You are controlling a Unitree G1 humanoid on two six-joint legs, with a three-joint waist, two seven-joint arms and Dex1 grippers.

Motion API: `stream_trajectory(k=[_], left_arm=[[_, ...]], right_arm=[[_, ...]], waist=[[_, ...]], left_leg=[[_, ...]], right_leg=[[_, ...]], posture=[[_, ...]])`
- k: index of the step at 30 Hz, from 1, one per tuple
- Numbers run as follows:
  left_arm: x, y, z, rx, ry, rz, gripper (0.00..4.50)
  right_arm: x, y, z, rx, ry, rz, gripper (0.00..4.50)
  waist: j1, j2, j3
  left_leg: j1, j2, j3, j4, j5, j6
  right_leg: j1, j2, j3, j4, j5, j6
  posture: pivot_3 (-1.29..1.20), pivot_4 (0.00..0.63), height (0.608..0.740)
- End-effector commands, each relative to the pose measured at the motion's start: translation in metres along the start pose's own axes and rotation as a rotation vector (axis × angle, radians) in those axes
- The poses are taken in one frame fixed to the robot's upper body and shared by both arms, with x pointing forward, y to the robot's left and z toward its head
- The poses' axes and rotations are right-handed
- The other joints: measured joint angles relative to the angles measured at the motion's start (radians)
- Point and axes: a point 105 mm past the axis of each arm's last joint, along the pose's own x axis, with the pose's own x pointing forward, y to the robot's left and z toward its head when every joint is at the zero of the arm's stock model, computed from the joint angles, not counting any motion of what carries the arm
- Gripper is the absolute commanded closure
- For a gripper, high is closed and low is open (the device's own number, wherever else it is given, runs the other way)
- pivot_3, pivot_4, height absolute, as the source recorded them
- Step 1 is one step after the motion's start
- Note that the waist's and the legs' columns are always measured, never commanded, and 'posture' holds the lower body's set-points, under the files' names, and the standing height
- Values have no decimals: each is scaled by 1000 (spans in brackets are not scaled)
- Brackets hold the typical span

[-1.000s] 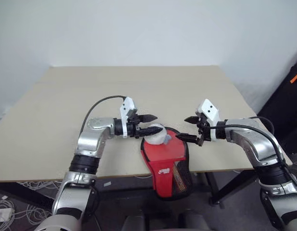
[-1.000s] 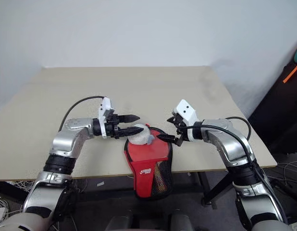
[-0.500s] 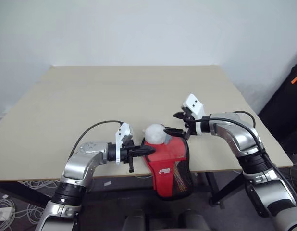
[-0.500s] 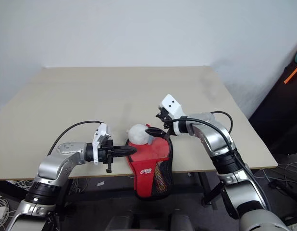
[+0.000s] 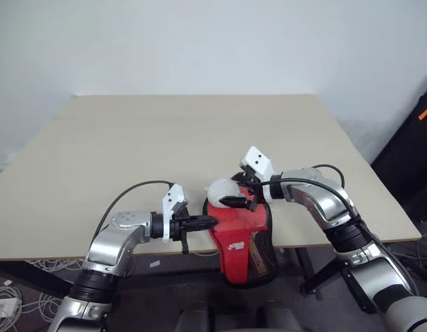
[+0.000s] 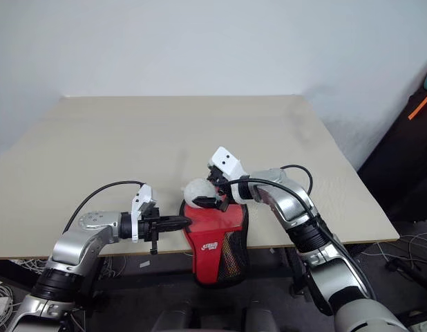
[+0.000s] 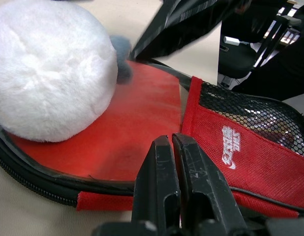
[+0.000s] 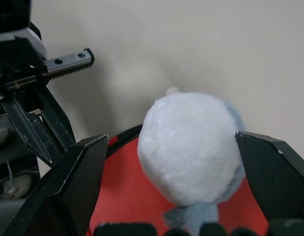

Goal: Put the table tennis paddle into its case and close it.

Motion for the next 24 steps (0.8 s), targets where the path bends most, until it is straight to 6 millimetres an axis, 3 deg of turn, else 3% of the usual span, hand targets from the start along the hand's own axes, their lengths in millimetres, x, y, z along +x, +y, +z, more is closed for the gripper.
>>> stream_trajectory(k=[1,10,11,13,24], left_arm=[[0,-1,10,40,-13,-7,4488],[2,-1,14,48,-27,-6,4488],[2,-1,14,49,-28,-5,4499],[2,-1,14,50,-28,-3,4500],[3,1,18,61,-38,12,4500]], right_arm=[[2,-6,8,-9,-32,-39,0],[12,-6,6,-6,-29,-48,0],[13,-6,5,-6,-28,-50,178],[14,-8,3,-14,-16,-57,626],[19,-10,6,-70,0,-78,4334]], waist=[[0,0,0],[0,0,0],[0,0,0],[0,0,0],[0,0,0]], left_leg=[[0,0,0,0,0,0],[0,0,0,0,0,0],[0,0,0,0,0,0],[0,0,0,0,0,0],[0,0,0,0,0,0]], right_leg=[[0,0,0,0,0,0],[0,0,0,0,0,0],[0,0,0,0,0,0],[0,0,0,0,0,0],[0,0,0,0,0,0]], posture=[[0,0,740],[0,0,740],[0,0,740],[0,0,740],[0,0,740]])
